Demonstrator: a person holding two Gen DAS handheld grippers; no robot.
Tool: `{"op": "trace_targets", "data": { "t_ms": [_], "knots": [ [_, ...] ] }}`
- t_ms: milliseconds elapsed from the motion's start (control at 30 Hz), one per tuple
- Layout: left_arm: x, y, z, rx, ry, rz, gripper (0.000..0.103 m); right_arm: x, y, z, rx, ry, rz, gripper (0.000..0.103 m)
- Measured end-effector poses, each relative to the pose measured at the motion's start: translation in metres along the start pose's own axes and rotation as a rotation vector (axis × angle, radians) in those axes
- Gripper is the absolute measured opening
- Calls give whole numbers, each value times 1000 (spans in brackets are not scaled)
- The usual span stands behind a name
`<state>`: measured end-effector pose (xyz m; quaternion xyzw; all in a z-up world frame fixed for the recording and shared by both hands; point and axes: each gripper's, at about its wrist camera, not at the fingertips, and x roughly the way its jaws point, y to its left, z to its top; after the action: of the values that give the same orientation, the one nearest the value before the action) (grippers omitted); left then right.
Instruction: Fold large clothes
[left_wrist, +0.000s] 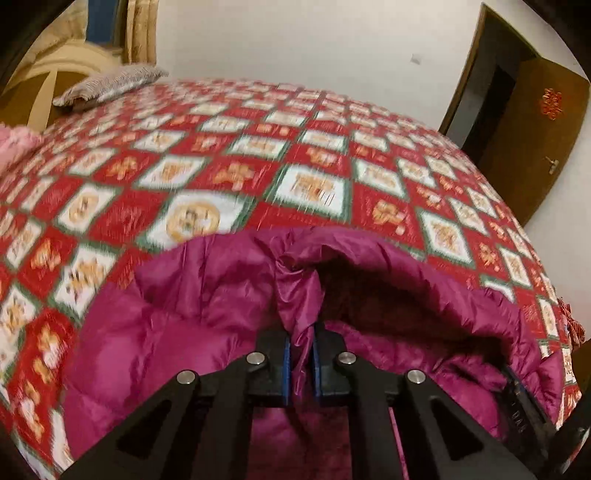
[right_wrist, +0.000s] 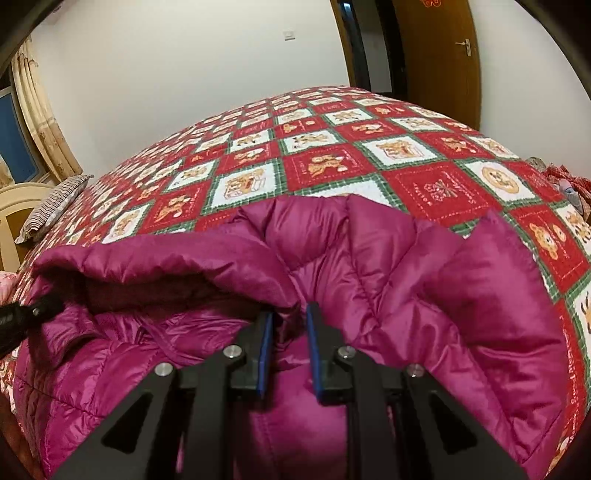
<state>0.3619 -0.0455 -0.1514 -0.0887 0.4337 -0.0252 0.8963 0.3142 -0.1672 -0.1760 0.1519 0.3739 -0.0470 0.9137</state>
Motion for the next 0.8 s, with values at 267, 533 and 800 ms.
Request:
{"op": "trace_targets", "data": {
  "t_ms": [267, 533, 800],
  "knots": [
    [22, 36, -23, -167, -45, -106, 11, 2, -2, 2, 16, 16, 24, 20],
    [20, 42, -25, -182, -62, -132, 11, -50, -42, 15, 12, 29, -67, 25],
    [20, 40, -26, -177, -68, -127, 12, -57, -2, 74, -7, -45, -10, 30]
  ]
}}
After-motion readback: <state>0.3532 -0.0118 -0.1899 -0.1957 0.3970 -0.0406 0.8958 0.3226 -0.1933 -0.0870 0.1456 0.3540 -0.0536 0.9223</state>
